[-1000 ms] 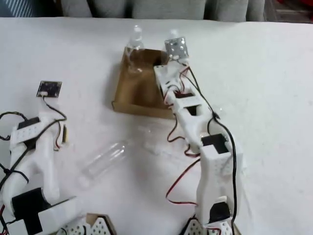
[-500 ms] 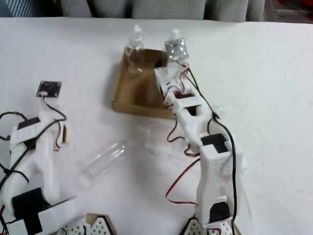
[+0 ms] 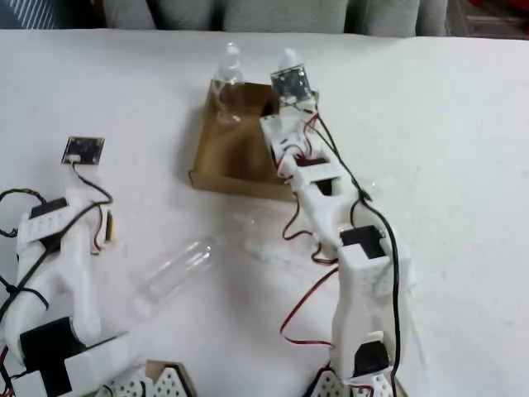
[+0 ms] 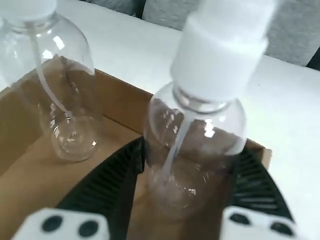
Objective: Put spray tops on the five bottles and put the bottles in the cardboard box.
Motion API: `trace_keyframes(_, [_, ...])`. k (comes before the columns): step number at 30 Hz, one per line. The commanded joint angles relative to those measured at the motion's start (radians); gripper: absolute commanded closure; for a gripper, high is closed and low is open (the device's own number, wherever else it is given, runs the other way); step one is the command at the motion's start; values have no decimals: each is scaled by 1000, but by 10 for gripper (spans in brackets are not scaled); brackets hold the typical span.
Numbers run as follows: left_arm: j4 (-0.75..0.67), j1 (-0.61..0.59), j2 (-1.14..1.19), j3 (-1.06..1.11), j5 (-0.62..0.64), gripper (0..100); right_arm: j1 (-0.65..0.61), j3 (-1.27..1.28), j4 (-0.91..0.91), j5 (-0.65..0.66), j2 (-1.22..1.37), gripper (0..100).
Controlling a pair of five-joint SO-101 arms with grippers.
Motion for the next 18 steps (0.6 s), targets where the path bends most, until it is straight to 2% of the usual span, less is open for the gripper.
trace_keyframes(1, [-15, 7, -38, 0, -14, 946, 21, -6, -4, 12, -58, 785])
trace_keyframes(8, [-15, 7, -38, 0, -14, 946, 31, -5, -4, 14, -59, 785])
trace_keyframes(12, [-15, 7, -38, 0, -14, 946, 39, -5, -4, 84, -51, 785])
trace_keyframes(18, [-15, 7, -38, 0, -14, 946, 42, 9, -5, 87, -58, 784])
